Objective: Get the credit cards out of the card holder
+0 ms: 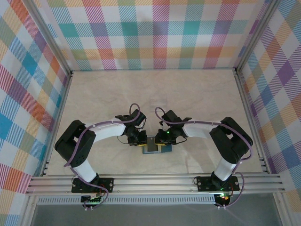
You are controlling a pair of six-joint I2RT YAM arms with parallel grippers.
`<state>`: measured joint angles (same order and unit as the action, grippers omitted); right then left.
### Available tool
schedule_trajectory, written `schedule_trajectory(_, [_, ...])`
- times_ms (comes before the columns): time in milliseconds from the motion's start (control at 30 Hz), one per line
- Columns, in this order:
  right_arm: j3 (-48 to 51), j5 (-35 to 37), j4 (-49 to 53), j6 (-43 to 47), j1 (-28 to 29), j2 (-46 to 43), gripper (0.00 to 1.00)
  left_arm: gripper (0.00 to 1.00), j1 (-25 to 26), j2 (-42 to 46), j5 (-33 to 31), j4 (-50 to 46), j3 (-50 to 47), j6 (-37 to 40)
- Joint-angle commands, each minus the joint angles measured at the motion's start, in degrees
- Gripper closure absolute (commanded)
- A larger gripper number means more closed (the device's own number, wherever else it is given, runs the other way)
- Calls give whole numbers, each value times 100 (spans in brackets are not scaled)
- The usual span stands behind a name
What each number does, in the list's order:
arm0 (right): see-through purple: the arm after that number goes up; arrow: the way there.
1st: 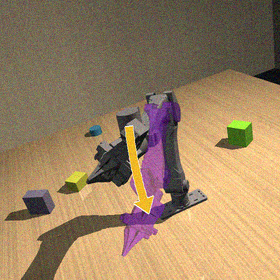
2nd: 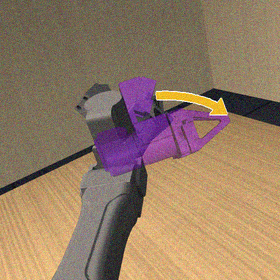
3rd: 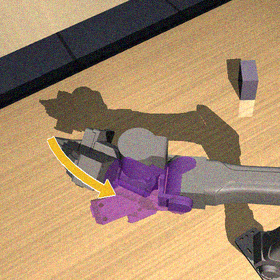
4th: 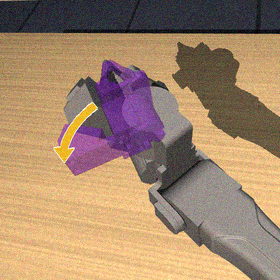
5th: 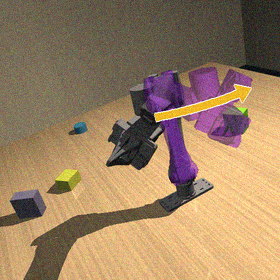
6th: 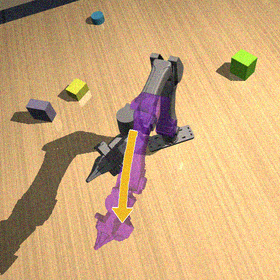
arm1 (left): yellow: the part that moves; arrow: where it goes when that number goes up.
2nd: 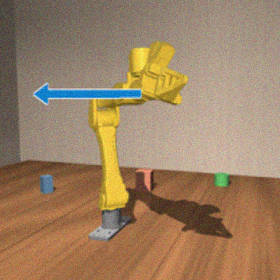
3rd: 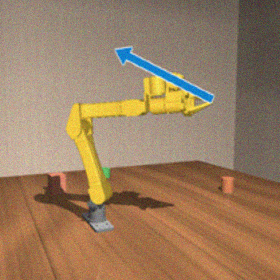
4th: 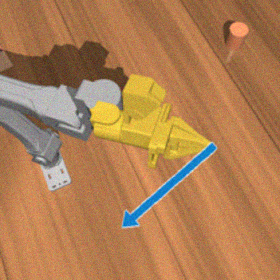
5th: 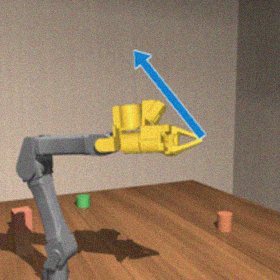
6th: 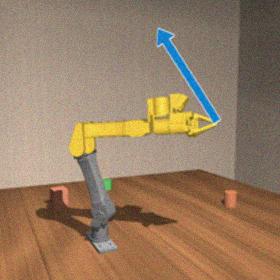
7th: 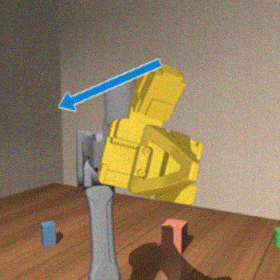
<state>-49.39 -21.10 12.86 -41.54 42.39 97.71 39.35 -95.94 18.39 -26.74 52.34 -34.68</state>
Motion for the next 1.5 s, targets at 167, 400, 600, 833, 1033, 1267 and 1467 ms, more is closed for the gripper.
schedule_trajectory(167, [188, 181, 141, -20, -20, -197, 81, 85, 46, 21, -565, -599, 9, 101])
schedule_trajectory(400, [184, 78, 94, -65, -20, -281, 78, 80, 53, 520, -326, -594, 119, -14])
schedule_trajectory(600, [196, -134, -45, -147, -14, -253, 77, 73, 134, 472, 24, -333, 126, -134])
schedule_trajectory(833, [230, -235, -175, -214, -20, -245, 79, 74, 173, 184, 41, -188, 76, -116])
schedule_trajectory(1033, [254, -184, -139, -206, -16, -235, 78, 73, 171, 28, 118, 29, 4, -110])
schedule_trajectory(1267, [218, 65, 83, -139, -20, -222, 79, 73, 178, -13, -89, -126, 7, -69])
schedule_trajectory(1467, [170, 247, 279, -21, -16, -118, 76, 74, 174, -144, -433, -461, 77, 74])
